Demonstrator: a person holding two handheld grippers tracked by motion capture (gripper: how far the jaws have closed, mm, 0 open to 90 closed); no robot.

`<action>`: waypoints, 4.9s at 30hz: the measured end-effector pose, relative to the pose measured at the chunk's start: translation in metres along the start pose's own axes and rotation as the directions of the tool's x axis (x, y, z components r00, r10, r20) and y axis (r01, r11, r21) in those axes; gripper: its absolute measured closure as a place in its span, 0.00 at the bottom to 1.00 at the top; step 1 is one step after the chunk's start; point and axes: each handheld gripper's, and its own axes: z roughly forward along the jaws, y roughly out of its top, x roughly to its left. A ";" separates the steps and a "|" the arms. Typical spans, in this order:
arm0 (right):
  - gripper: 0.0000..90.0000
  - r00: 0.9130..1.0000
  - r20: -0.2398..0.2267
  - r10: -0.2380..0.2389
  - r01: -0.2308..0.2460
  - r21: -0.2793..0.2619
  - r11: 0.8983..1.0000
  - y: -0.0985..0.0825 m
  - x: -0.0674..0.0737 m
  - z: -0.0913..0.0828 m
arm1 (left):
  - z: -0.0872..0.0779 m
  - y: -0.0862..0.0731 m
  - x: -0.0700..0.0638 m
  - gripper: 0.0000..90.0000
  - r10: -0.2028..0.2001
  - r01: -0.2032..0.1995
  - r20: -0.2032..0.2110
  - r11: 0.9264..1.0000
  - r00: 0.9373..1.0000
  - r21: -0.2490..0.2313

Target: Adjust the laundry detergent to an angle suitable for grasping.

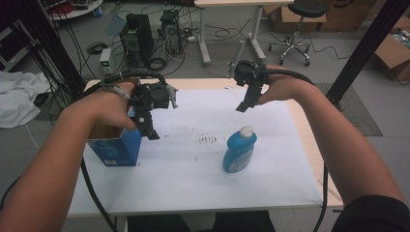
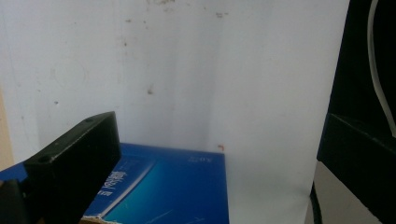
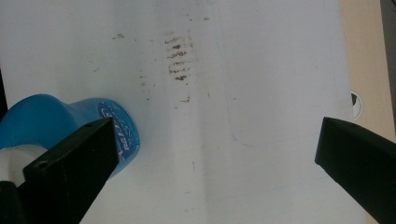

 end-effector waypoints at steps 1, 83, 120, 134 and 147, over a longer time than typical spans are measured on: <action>0.00 1.000 -0.001 0.000 0.000 -0.001 1.000 0.000 0.000 0.000 | 0.000 0.000 0.000 0.00 0.003 -0.003 0.000 1.000 1.000 0.000; 0.00 0.906 -0.220 -0.361 0.388 0.091 0.917 -0.011 0.084 0.029 | -0.003 0.010 -0.010 0.00 -0.040 0.040 -0.012 0.999 0.999 0.027; 0.07 0.891 -0.215 -0.401 0.428 0.096 0.899 -0.015 0.088 0.058 | 0.005 0.011 -0.010 0.00 -0.043 0.043 -0.005 0.999 0.999 0.030; 0.14 0.882 -0.218 -0.417 0.446 0.102 0.889 -0.015 0.090 0.062 | 0.002 0.011 -0.008 0.00 -0.046 0.046 -0.009 0.998 0.999 0.033; 0.22 0.876 -0.223 -0.428 0.458 0.103 0.883 -0.016 0.090 0.061 | 0.003 0.010 -0.008 0.00 -0.048 0.048 -0.009 0.998 0.999 0.033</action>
